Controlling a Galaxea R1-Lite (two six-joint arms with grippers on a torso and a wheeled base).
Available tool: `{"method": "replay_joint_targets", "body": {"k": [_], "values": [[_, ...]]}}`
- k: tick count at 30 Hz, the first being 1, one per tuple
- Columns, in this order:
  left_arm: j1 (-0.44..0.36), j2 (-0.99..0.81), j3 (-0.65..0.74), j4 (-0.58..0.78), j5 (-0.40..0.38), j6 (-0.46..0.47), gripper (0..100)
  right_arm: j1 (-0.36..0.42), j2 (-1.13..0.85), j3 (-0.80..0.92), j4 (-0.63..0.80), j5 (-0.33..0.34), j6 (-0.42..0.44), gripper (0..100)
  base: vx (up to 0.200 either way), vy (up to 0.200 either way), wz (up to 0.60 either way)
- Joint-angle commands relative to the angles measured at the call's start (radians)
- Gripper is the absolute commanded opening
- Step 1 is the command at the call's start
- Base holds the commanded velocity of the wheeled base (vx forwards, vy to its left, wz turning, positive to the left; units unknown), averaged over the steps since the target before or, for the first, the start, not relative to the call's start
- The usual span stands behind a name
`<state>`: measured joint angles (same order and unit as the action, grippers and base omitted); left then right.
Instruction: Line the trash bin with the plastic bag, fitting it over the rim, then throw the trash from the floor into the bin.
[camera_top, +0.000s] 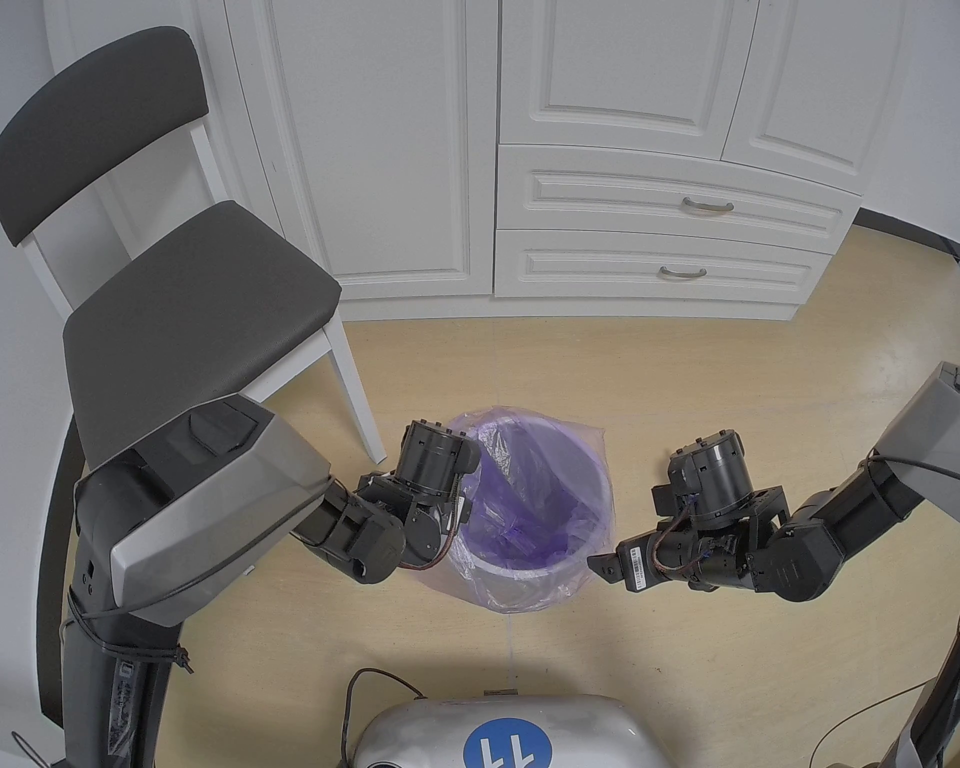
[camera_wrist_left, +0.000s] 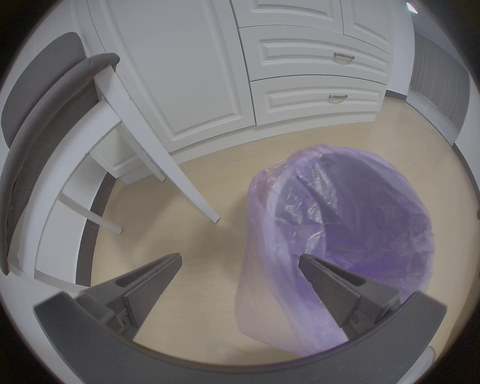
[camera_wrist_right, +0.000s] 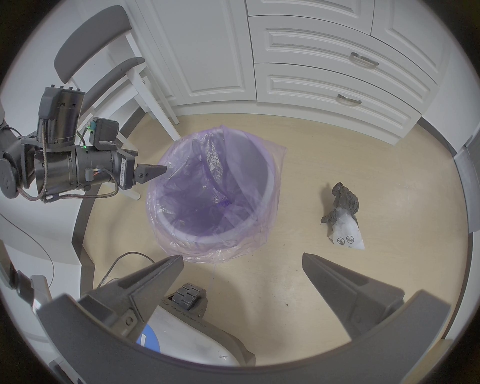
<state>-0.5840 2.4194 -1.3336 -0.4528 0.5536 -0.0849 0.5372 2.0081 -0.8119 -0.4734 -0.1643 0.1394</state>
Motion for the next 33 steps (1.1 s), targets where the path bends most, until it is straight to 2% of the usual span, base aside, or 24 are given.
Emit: {"method": "replay_joint_targets", "body": {"k": [1,25,33], "values": [[0.015,0.010,-0.002,0.011,0.003,0.002,100,0.000,0.009,-0.001,-0.001,0.000,0.000,100,0.000,0.000,0.00],[0.105,-0.055,0.013,0.037,-0.012,0.011,100,-0.006,0.006,-0.001,-0.001,0.000,0.000,100,0.000,0.000,0.00],[0.156,-0.036,0.007,0.022,-0.139,0.002,100,-0.014,0.000,-0.003,-0.001,-0.001,0.000,100,0.000,0.000,0.00]]}}
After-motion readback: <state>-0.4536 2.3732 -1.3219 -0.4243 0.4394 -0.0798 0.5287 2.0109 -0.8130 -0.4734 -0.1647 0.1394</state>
